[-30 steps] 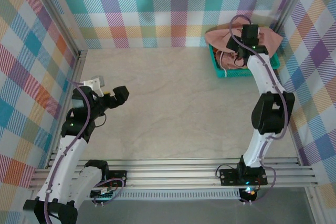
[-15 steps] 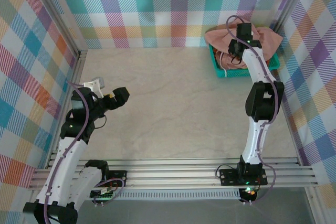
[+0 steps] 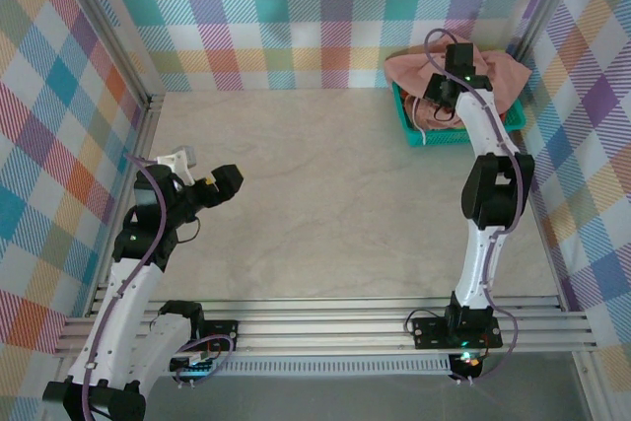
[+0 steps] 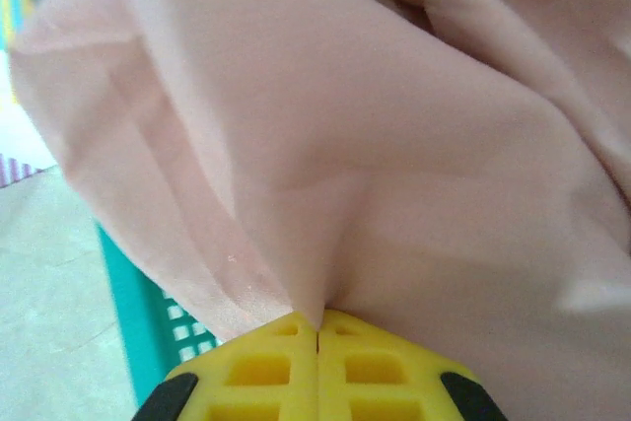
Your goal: Fold and stack the shorts
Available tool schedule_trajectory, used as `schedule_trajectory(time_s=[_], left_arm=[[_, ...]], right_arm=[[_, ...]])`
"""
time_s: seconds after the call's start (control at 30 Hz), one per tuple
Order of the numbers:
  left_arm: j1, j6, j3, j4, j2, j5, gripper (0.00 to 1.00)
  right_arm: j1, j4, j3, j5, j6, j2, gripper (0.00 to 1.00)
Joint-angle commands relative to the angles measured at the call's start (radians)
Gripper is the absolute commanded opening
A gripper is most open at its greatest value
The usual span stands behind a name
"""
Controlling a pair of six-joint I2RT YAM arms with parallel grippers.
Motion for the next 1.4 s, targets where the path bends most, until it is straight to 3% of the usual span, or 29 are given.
schedule_trajectory(time_s=[0.0,0.2,0.37,0.57,0.8,0.93,0.97,1.23,1.37], left_arm=[[-0.009,-0.013,0.003,0.013,-0.011,0.01,1.0],[-0.013,-0.017,0.005,0.015,-0.015,0.015,1.0],[-0.016,-0.022,0.004,0.024,-0.016,0.015,1.0],[-0.021,-0.03,0.014,0.04,-0.017,0.01,1.0],[-0.024,-0.037,0.036,0.045,-0.03,-0.022,1.0],[-0.025,-0.039,0.046,0.045,-0.051,-0.067,1.0],[-0.025,-0.04,0.048,0.044,-0.057,-0.072,1.0],[-0.047,-0.087,0.052,0.114,0.03,-0.003,1.0],[-0.168,-0.084,0.085,0.147,0.159,0.0,0.99]], right_arm=[[0.017,0.08,-0.028,-0.048,-0.004,-0.156,0.0],[0.072,0.182,-0.132,-0.096,0.023,-0.344,0.0],[0.156,0.194,-0.1,-0.17,-0.005,-0.416,0.0],[0.33,0.166,-0.049,-0.235,-0.098,-0.447,0.0],[0.586,0.103,-0.153,-0.283,-0.215,-0.436,0.0],[0.653,0.11,-0.262,-0.405,-0.191,-0.447,0.55],[0.653,0.122,-0.293,-0.432,-0.165,-0.462,0.59],[0.6,0.039,-0.465,-0.194,-0.165,-0.571,0.72],[0.489,0.032,-0.598,-0.202,-0.048,-0.633,0.74]])
